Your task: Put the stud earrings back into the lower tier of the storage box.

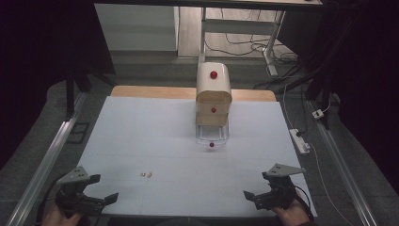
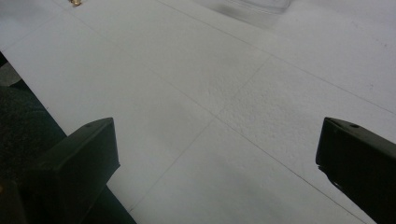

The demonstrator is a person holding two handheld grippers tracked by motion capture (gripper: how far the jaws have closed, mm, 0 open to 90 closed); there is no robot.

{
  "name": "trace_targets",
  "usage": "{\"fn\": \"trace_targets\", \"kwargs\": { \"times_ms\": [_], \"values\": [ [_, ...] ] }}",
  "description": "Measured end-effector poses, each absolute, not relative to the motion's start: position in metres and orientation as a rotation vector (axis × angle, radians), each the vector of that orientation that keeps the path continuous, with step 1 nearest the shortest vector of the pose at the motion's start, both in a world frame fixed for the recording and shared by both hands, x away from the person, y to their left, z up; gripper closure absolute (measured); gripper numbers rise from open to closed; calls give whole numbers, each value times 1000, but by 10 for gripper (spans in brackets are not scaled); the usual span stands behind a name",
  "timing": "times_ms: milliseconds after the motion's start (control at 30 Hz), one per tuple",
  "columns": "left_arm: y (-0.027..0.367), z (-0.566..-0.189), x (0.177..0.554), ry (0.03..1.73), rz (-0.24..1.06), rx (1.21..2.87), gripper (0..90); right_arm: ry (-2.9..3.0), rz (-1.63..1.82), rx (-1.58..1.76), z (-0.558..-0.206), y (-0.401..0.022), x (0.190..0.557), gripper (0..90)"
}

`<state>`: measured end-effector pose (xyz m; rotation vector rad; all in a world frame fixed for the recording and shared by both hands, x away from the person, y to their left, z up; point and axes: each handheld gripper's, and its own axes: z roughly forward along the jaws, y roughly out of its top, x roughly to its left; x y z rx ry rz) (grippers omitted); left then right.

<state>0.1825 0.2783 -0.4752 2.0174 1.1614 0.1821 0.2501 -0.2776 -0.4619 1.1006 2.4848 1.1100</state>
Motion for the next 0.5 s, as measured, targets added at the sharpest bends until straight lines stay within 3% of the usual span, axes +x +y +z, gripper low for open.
{"fn": "trace_targets", "kwargs": {
  "times_ms": [500],
  "values": [
    [264, -478, 202, 1097, 142, 2061, 5, 2506, 1079, 1086, -463, -275, 250, 6]
  ]
}}
